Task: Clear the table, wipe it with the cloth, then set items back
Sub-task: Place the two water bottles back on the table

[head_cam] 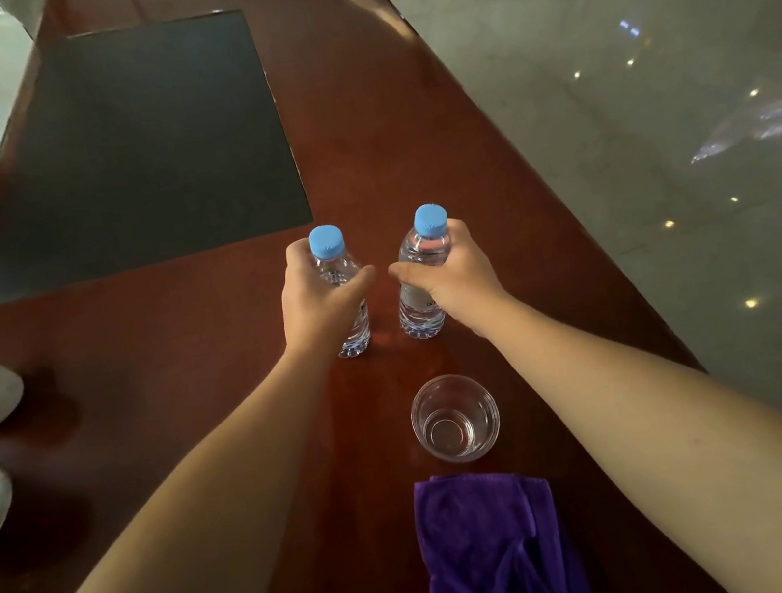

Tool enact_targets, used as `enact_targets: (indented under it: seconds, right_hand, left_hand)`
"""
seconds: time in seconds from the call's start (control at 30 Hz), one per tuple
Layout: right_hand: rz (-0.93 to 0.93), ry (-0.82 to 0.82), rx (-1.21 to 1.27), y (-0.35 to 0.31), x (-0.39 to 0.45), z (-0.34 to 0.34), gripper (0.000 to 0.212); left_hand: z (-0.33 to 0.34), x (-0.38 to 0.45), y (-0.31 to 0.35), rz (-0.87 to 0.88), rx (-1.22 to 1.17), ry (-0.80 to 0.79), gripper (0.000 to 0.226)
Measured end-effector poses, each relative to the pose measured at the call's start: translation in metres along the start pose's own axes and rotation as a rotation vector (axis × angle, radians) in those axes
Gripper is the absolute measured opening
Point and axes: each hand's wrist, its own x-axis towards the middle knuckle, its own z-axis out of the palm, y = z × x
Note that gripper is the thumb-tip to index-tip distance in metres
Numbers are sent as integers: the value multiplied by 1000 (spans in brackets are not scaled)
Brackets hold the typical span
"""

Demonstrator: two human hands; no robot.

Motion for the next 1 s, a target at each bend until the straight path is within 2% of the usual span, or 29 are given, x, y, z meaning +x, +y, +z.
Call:
enact_targets:
  seconds: [0.1,0.23,0.3,0.4,0.5,0.57,0.67,0.8,1.0]
  right_hand:
    - [23,-28,-7,-5,-1,-2,75]
    - [70,-76,-64,-16,-5,-11,108]
    - [78,-65,-83,-23,-9,-17,113]
    - [51,-9,-137,-35,-20,-25,100]
    - [-52,62,-352,-48,-35,-36,87]
    - [-130,78,-528,-58,-46,-44,78]
    - [-222,78,-671,-72,-59,-53,63]
    - [-303,62,-803,-89,-70,-60,61]
    - [-363,40,-815,-116,-71,-52,64]
  left_hand:
    - [-7,-1,2,8,42,-53,67]
    - [-23,-4,16,13,123,-112,102]
    - [-31,-8,27,36,194,-88,103]
    - [-42,-21,46,101,477,-9,92]
    - [-53,-37,67,179,765,82,71]
    - [-61,-46,80,221,896,84,62]
    - [-74,-54,100,298,1107,65,60]
    - [-88,-62,121,309,1237,46,63]
    - [-113,-72,126,307,1315,71,63]
